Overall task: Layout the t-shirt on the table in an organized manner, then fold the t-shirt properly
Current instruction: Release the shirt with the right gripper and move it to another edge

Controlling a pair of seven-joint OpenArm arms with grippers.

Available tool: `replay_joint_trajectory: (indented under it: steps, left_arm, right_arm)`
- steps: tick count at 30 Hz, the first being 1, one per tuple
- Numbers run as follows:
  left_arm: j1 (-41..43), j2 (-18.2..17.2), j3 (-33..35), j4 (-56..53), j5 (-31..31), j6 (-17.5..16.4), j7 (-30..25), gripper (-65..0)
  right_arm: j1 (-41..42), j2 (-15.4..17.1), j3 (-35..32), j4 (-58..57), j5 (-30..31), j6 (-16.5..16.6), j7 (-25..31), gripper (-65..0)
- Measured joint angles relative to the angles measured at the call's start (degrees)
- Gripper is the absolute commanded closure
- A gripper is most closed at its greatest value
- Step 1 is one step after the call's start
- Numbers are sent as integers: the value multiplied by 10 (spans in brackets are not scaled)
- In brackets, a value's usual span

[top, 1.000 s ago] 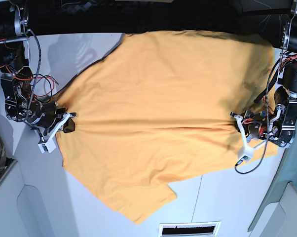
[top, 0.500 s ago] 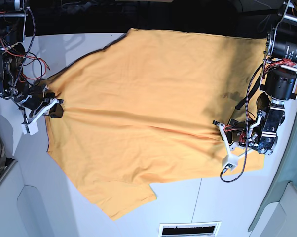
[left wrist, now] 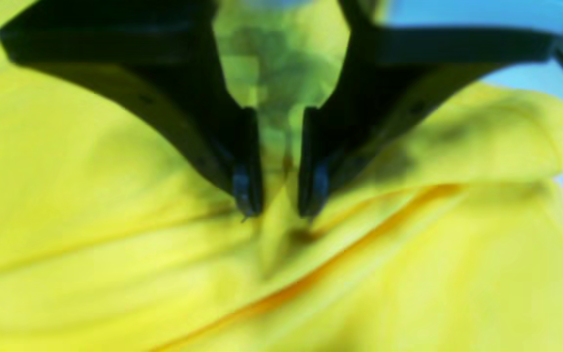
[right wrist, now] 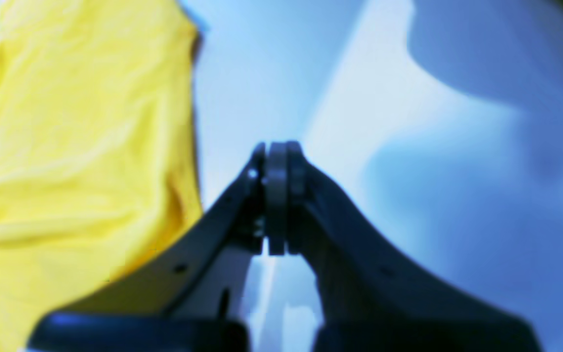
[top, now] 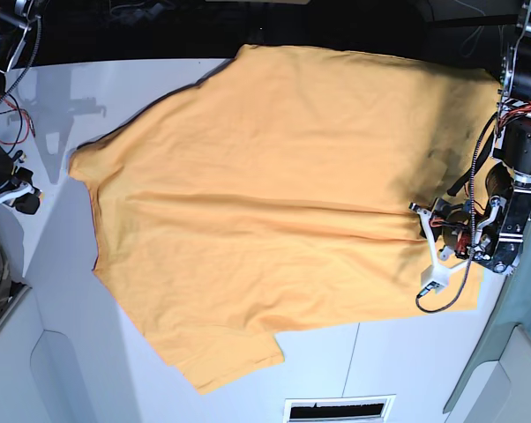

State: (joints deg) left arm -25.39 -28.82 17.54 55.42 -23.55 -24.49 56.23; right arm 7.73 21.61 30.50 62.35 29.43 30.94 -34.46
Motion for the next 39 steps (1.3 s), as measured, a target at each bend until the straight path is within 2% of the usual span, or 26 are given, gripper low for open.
replay_joint_trajectory:
  steps: [5,7,11,13,17,22,28,31,33,39]
  left_arm:
    - [6,-31,0,51,-80,-1,8,-170]
    - [11,-35,0,70,-86,-4,8,-170]
    - [23,-38,1,103,-89,-5,13,-170]
    - [28,-37,1,112,-106,-6,14,-170]
    - [49,-38,1,119,-110,-6,14,-170]
    - [65,-37,1,126,-110,-6,14,-170]
    - [93,-37,1,127,-110,-6,12,-170]
    - [106,-37,1,127,-109,-6,5,-170]
    - [114,-37,1,127,-110,-8,-5,-170]
    - [122,-38,1,128,-110,-13,-10,-170]
  right_arm:
    - [-71,-11,-4,0,57,4,-26,0]
    - [-89,-16,-4,0,83,8,-21,0]
    - [-115,-23,-4,2,129,16,-26,-170]
    - [-122,-31,-3,4,134,30,-28,-189]
    - [-123,-53,-1,6,146,30,-29,-187]
    - [-115,-82,-2,6,164,29,-37,-58]
    - [-113,-91,-3,24,171,23,-56,-57]
    - [-116,-91,-3,59,161,18,-88,0]
    - [-117,-92,-4,85,168,19,-100,0]
    - [-108,-92,-4,127,177,19,-97,0]
